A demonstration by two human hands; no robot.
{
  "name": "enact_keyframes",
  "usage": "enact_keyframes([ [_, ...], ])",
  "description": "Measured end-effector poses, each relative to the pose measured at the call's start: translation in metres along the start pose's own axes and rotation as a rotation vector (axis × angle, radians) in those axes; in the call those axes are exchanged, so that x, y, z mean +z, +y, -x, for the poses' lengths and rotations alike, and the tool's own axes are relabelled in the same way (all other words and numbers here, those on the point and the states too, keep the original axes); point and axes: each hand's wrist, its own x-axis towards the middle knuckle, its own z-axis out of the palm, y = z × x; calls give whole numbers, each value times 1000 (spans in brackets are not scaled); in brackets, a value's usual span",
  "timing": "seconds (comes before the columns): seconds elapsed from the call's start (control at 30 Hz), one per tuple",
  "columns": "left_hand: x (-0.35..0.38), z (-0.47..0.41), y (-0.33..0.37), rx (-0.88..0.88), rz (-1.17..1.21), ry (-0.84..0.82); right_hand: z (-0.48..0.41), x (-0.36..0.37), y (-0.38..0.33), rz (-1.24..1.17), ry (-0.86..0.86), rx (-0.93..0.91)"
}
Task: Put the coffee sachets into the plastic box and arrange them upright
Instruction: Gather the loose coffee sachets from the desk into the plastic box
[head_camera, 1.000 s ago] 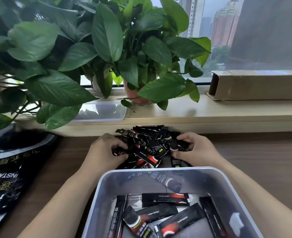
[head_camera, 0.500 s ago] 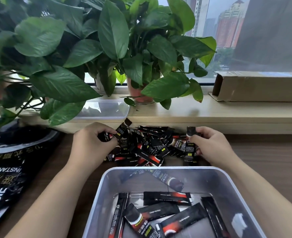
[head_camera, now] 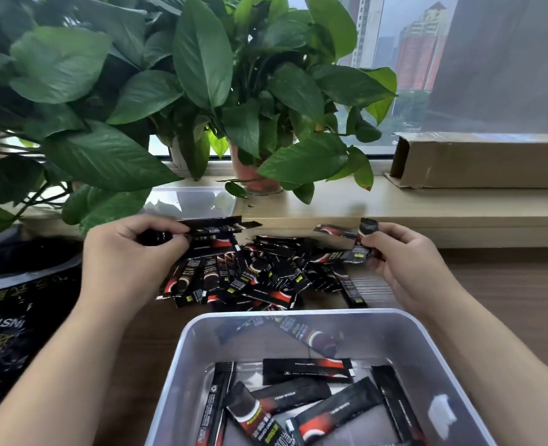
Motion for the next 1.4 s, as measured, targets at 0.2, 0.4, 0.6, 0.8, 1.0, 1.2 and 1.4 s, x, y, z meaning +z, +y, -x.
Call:
enact_keyframes([
  [0.2, -12, 11, 29, -5, 496, -214, 10, -12, -22, -305, -223, 39],
  [0.4, -18, 38, 46, 169, 488, -703, 38, -22, -44, -497, -722, 68],
  [0.6, -19, 39, 42, 99, 156, -1218, 55, -26, -46, -109, -1136, 149],
  [0.8, -21, 34, 45, 56, 164, -978, 62, -19, -37, 569, -1235, 88],
  [1.0, -4, 25, 32, -3, 53, -412, 61, -10, -47, 359, -769, -132],
  [1.2, 14, 13, -12, 11, -385, -257, 31, -5, -20, 183, -346, -175],
  [1.4, 31, 8, -49, -50, -681, -562, 9, -1, 14, 759, -265, -347],
])
